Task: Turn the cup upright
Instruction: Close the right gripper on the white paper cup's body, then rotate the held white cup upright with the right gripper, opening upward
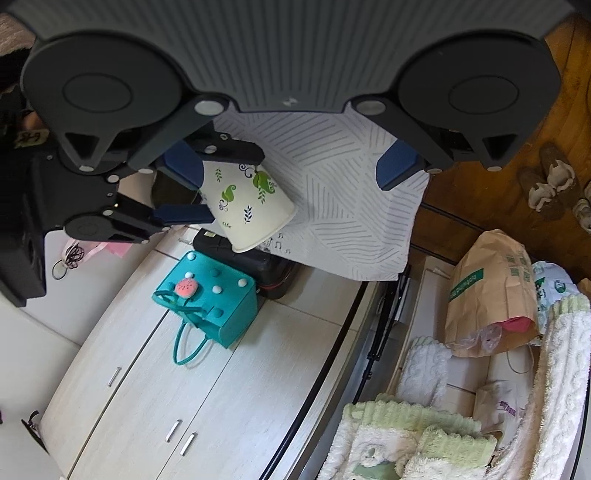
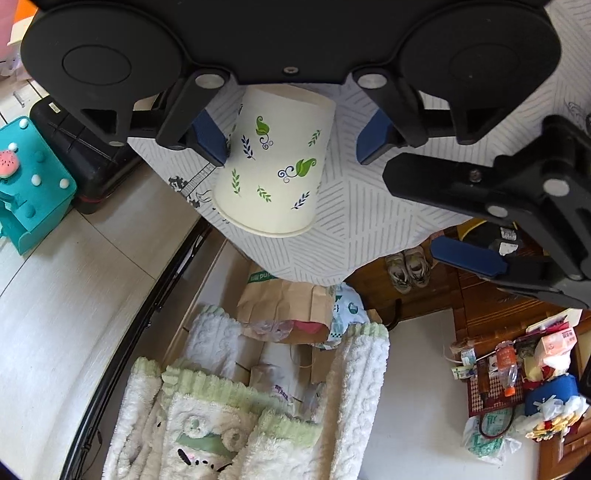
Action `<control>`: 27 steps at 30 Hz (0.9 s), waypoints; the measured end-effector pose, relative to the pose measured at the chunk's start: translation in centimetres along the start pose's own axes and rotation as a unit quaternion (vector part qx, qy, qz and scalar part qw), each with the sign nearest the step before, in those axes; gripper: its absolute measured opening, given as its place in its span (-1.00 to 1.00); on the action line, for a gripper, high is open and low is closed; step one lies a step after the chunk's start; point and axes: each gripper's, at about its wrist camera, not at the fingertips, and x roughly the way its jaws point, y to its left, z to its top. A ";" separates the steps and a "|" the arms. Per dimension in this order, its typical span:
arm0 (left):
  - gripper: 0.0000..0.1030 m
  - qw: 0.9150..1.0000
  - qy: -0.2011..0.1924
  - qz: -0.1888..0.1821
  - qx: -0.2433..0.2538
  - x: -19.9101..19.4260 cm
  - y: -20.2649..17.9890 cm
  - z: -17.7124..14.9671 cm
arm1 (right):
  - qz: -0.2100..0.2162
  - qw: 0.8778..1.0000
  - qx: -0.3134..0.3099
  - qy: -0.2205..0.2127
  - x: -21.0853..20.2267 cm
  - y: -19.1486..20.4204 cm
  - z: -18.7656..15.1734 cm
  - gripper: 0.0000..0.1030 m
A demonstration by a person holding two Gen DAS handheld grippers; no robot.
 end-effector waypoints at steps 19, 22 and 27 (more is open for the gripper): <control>0.79 0.999 0.016 -0.044 0.001 -2.6 -1.8 -1.3 | -0.004 1.000 -0.012 -0.008 -3.2 1.7 -0.8 0.28; 0.79 0.999 0.011 -0.046 -0.002 -4.3 -2.4 -2.3 | 0.013 1.000 0.004 -0.015 -5.0 2.0 -1.6 0.28; 0.79 0.997 0.022 -0.072 -0.012 -6.2 -3.5 -4.1 | 0.008 1.000 0.005 -0.020 -7.6 2.8 -3.8 0.28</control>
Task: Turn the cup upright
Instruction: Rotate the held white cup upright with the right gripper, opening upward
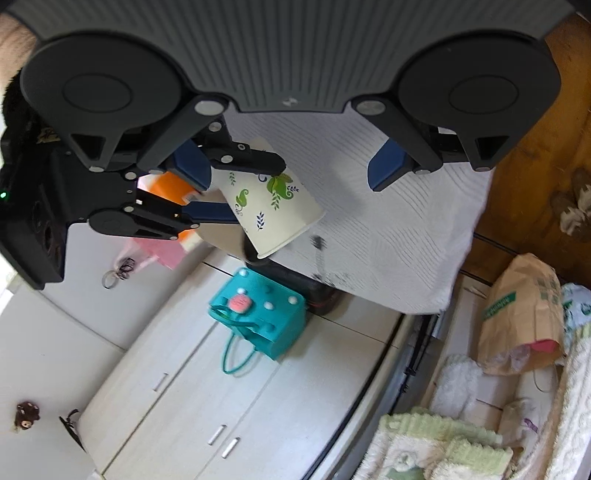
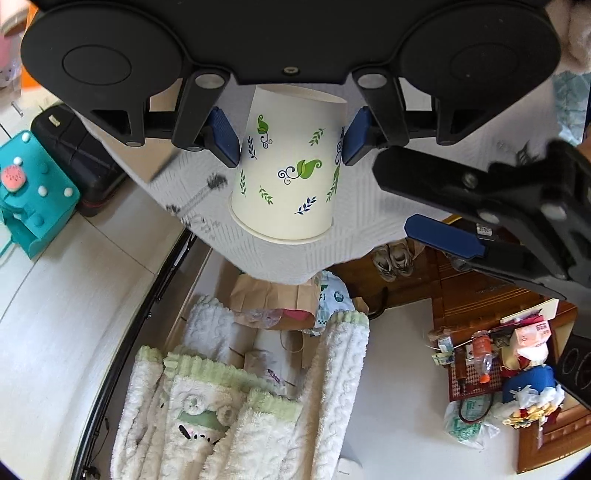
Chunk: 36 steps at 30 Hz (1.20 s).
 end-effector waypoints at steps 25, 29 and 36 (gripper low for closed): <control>0.79 0.992 0.090 -0.082 0.034 3.8 -10.8 -5.2 | -0.052 0.993 0.105 0.035 -7.5 -3.2 -11.1 0.29; 0.79 0.992 0.092 -0.080 0.039 5.3 -11.3 -5.4 | -0.047 0.989 0.134 0.037 -7.3 -4.4 -12.1 0.29; 0.79 0.991 0.107 -0.076 0.034 7.6 -12.1 -5.8 | -0.035 0.987 0.153 0.028 -7.4 -5.9 -13.3 0.29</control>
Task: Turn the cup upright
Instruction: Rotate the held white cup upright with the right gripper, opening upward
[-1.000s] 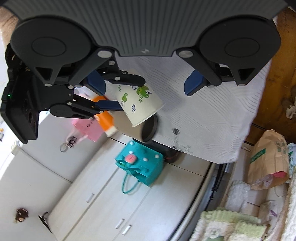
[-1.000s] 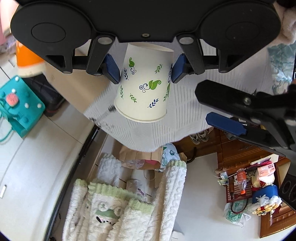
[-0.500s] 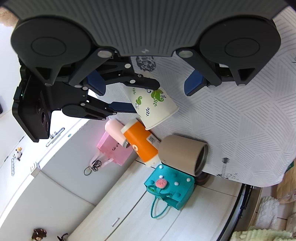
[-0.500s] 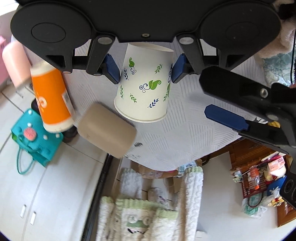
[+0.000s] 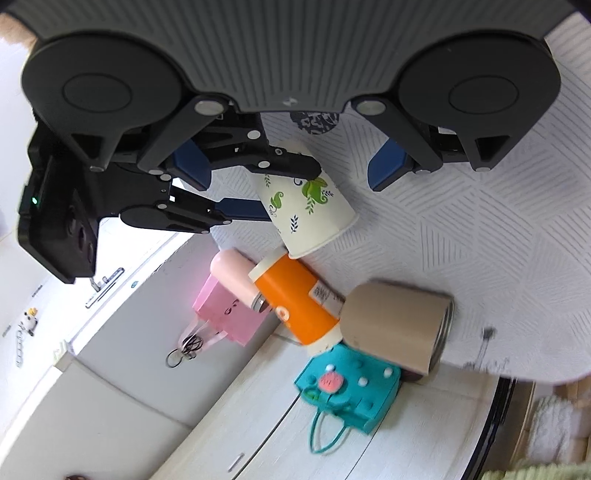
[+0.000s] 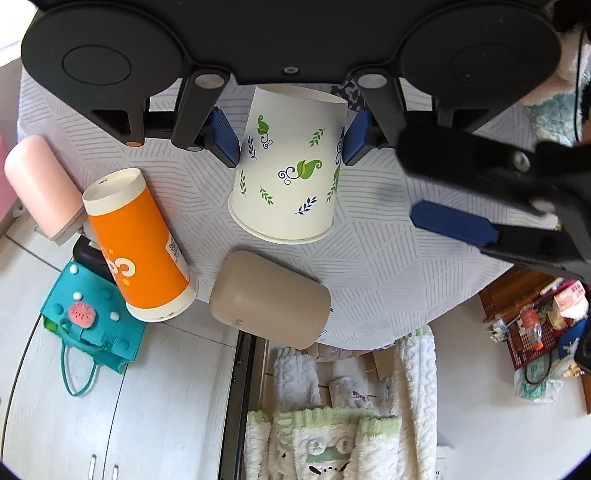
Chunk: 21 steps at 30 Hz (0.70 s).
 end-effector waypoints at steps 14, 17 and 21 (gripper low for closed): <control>0.79 0.998 0.037 -0.022 -0.045 3.9 0.1 0.0 | 0.054 0.998 0.009 -0.021 -0.7 -1.9 -1.2 0.76; 0.79 0.998 0.035 -0.015 -0.052 4.7 0.1 0.2 | 0.073 0.997 0.024 -0.015 -0.3 -2.8 -1.0 0.76; 0.79 0.997 0.036 0.005 -0.062 5.5 0.4 0.4 | 0.111 0.993 0.026 0.001 0.7 -3.7 -0.4 0.76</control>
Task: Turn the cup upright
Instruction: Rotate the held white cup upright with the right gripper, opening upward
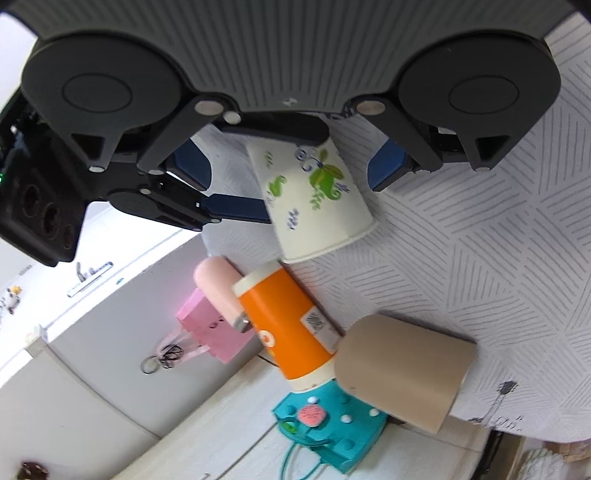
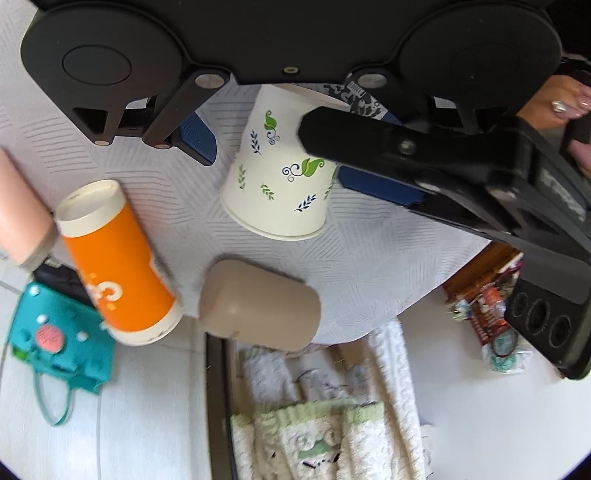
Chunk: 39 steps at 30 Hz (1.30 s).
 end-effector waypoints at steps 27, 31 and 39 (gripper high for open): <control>0.15 0.986 -0.104 0.080 0.105 -0.9 -2.8 -1.1 | -0.051 0.981 -0.135 -0.130 -1.6 3.0 -2.1 0.34; 0.14 0.980 -0.122 0.085 0.132 -1.7 -3.3 -1.1 | -0.053 0.983 -0.107 -0.139 -0.8 1.6 -1.5 0.25; 0.14 0.966 -0.149 0.090 0.193 -1.9 -4.5 -0.5 | -0.035 0.977 -0.068 -0.200 -0.4 0.1 -2.2 0.24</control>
